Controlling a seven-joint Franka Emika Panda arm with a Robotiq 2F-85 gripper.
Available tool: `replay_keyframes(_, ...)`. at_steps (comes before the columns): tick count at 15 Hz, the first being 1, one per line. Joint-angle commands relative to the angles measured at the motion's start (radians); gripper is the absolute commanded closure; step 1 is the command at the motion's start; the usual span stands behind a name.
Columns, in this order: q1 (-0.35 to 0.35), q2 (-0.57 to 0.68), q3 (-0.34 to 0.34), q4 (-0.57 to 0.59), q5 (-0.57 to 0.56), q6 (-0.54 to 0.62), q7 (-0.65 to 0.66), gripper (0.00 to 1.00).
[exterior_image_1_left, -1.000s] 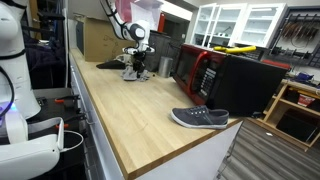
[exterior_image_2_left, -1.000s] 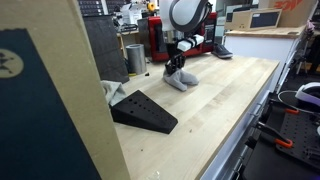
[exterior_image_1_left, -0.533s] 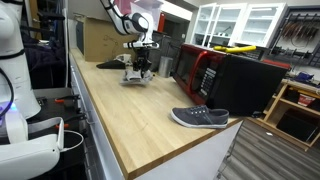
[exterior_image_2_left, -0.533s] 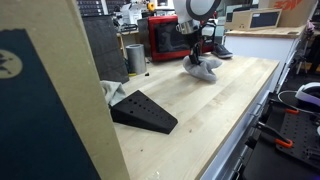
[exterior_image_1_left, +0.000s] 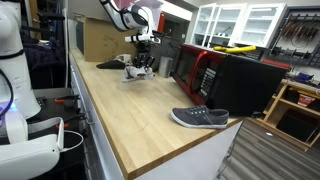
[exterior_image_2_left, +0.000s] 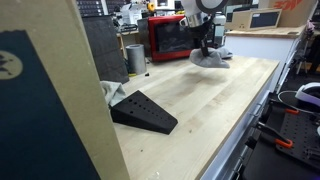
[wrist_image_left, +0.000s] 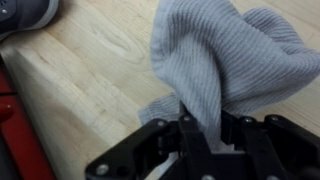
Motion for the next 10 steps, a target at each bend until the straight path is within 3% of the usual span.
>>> replay_keyframes(1,-0.007,-0.052,0.010,-0.033,-0.053,-0.020,-0.032,0.52)
replay_keyframes(4,-0.004,-0.072,0.017,-0.034,-0.051,-0.014,-0.028,0.30)
replay_keyframes(8,-0.005,-0.100,0.030,-0.017,0.034,-0.027,-0.013,0.02)
replay_keyframes(10,-0.015,-0.111,0.024,-0.001,0.142,-0.047,0.001,0.00)
